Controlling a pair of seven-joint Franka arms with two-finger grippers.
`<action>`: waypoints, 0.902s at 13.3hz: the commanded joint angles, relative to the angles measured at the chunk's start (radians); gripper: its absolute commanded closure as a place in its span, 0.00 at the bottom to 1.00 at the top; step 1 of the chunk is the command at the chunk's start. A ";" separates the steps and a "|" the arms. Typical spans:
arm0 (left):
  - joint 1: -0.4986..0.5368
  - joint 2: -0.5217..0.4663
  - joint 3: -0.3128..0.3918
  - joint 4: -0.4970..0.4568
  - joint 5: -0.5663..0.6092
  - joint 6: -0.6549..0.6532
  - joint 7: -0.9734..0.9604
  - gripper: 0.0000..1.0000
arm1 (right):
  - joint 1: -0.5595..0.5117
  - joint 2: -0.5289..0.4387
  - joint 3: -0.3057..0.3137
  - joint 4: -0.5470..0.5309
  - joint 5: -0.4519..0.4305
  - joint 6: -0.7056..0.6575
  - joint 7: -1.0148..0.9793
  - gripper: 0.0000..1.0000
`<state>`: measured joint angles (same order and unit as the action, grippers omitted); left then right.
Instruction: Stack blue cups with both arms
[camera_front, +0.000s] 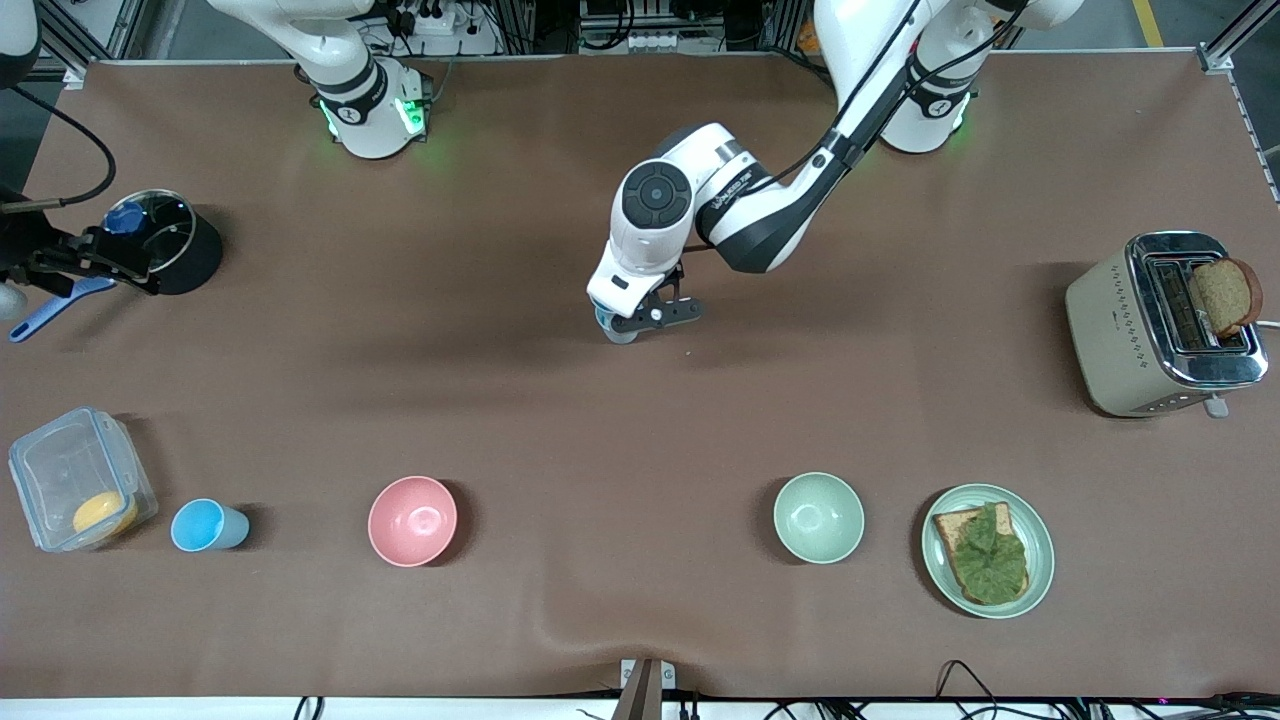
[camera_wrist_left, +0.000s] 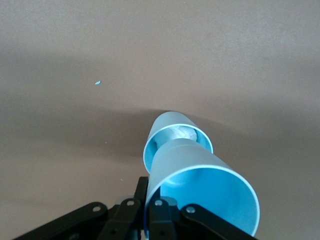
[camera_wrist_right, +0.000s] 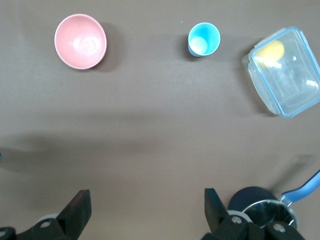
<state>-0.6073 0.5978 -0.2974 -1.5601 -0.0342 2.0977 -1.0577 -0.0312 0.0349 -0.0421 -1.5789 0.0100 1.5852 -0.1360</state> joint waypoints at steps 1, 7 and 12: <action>-0.008 0.004 0.006 -0.005 0.034 0.021 -0.024 1.00 | -0.042 0.016 0.018 0.030 0.011 -0.013 -0.057 0.00; -0.023 0.028 0.006 -0.003 0.065 0.021 -0.024 1.00 | -0.030 0.016 0.022 0.030 0.011 -0.017 0.032 0.00; -0.009 -0.002 0.009 -0.002 0.076 0.018 -0.024 0.00 | -0.026 0.016 0.024 0.030 0.011 -0.019 0.064 0.00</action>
<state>-0.6213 0.6280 -0.2949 -1.5591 0.0095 2.1123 -1.0577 -0.0526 0.0367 -0.0260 -1.5784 0.0145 1.5838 -0.1116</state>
